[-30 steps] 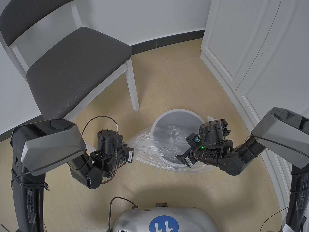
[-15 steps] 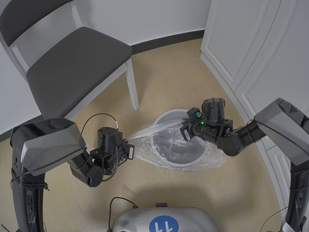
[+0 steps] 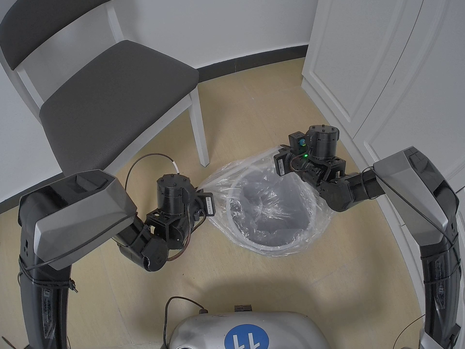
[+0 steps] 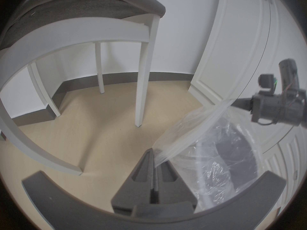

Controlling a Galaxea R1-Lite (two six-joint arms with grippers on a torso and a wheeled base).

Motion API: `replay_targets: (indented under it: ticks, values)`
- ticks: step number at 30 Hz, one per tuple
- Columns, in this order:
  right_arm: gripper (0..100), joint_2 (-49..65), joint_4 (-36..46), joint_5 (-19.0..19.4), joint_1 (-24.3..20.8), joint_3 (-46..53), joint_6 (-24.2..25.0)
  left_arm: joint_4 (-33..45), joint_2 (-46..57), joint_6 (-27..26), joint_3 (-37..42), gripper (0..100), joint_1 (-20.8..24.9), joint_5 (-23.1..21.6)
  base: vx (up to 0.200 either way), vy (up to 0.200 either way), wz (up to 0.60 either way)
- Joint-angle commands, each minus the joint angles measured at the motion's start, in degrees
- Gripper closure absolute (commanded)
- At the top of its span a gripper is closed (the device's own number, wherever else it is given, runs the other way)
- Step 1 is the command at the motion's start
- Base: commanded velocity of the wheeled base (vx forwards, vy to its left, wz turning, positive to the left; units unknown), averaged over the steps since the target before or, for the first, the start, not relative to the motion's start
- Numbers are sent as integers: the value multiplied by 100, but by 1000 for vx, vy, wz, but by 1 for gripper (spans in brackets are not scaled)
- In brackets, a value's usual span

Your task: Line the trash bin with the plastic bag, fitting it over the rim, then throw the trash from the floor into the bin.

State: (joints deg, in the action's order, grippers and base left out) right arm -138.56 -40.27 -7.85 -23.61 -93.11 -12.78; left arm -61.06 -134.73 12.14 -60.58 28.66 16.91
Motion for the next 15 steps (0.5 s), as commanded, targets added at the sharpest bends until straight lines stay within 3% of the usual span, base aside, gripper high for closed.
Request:
replay_targets:
  ticks: [1, 12, 13, 15]
  values:
    - [100, -251, -87, -15, 155, -207, 21, -2, -18, 148, -209, 100, 166, 14, 0, 0, 0]
    - [100, -22, -104, -24, 261, -102, 91, 68, -27, 218, -499, 100, 237, 129, 0, 0, 0]
    - [0, 22, -87, -24, 261, -67, 100, 86, -27, 201, -552, 100, 237, 129, 0, 0, 0]
    - [0, 31, -104, -15, 261, -67, 109, 103, -27, 183, -605, 100, 228, 129, 0, 0, 0]
